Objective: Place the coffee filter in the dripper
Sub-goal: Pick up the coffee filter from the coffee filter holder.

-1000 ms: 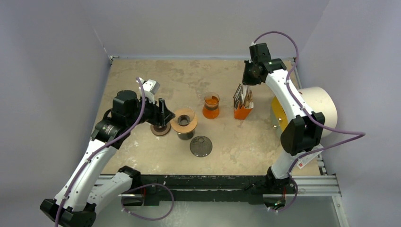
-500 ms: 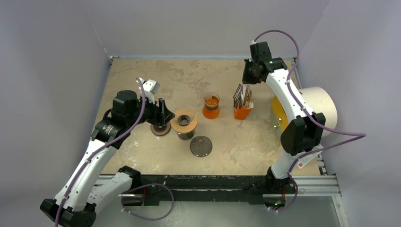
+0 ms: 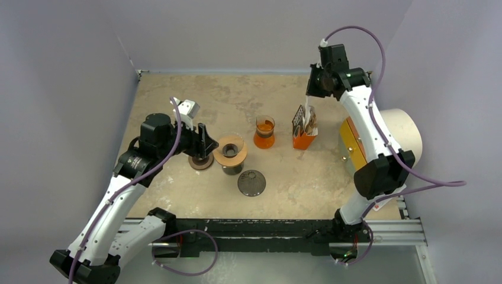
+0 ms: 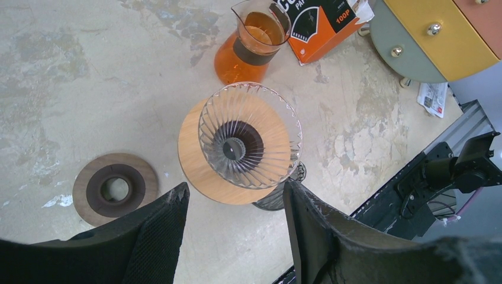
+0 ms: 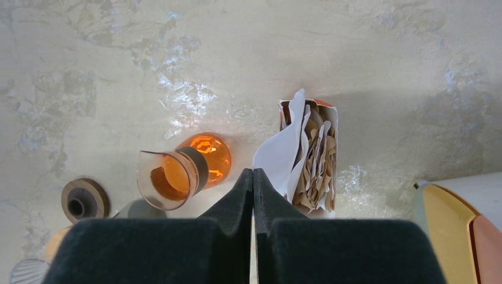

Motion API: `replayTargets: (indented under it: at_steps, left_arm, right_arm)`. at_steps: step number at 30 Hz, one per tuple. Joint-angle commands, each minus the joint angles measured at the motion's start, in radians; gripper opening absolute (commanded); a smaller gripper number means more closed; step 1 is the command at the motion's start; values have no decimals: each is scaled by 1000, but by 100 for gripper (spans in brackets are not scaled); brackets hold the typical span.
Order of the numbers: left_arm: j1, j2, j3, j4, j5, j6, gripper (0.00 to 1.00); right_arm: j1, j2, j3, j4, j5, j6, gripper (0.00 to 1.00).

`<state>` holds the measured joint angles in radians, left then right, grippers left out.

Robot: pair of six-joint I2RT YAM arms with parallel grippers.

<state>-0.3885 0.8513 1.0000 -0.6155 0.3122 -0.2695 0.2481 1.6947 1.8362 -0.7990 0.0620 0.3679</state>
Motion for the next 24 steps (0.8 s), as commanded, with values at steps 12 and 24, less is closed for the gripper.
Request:
replayTargets:
  at_steps: [12, 24]
  left_arm:
    - [4, 6, 67, 29, 120, -81, 59]
    - [4, -66, 38, 225, 363, -418, 71]
  right_arm:
    - [1, -202, 30, 55, -276, -20, 0]
    - [22, -458, -244, 448, -773, 94, 0]
